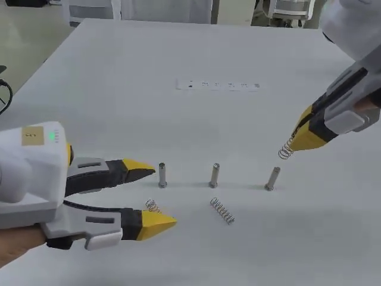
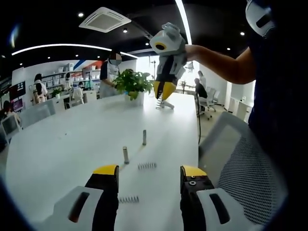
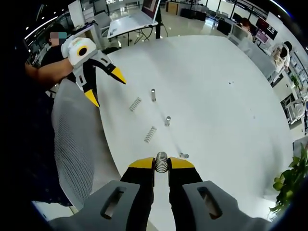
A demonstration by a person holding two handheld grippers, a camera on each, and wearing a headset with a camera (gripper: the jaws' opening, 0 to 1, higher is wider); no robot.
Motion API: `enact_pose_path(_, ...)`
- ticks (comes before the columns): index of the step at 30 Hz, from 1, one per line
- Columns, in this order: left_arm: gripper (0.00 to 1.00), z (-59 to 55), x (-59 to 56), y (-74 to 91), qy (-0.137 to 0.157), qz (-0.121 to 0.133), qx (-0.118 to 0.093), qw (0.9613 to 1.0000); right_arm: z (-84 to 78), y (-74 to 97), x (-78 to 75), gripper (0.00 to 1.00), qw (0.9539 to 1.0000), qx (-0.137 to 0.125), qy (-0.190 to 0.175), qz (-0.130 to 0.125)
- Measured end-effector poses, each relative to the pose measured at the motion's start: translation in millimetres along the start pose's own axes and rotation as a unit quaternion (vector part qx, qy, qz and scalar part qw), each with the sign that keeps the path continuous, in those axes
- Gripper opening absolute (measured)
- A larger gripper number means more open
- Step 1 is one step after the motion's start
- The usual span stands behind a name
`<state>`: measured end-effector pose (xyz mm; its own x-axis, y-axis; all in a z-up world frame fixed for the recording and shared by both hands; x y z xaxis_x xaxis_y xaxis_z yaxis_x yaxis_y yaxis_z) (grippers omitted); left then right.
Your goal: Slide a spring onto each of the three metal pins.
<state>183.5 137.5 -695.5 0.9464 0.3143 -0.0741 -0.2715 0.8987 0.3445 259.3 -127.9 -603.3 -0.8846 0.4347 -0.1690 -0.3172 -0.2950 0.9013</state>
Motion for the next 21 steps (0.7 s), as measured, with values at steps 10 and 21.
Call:
enact_pose_path(10,0.51,-6.7,0.2,6.8,0.014,0.012,-0.002,0.9998,-5.1,-13.2,-12.4,0.08,0.9993,0.035,0.001,-0.015)
enact_pose_path(21,0.53,-9.2,-1.5,10.2,0.019,0.018,-0.005,0.9996,-8.9,-46.6,-32.7,0.08,0.9977,0.067,-0.013,-0.008)
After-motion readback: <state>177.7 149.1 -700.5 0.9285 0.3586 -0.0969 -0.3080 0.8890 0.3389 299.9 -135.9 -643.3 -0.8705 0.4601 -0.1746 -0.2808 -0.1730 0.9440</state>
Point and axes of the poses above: the centre of the closed fingertips' face, and the gripper's own axes: y roughly backward along the fingers, x roughly to its left, z roughly out of its top, the point moved 9 cm from there along y, roughly backward along the fingers, and after that the axes turned 9 degrees about -z, right-handed, at the moved point
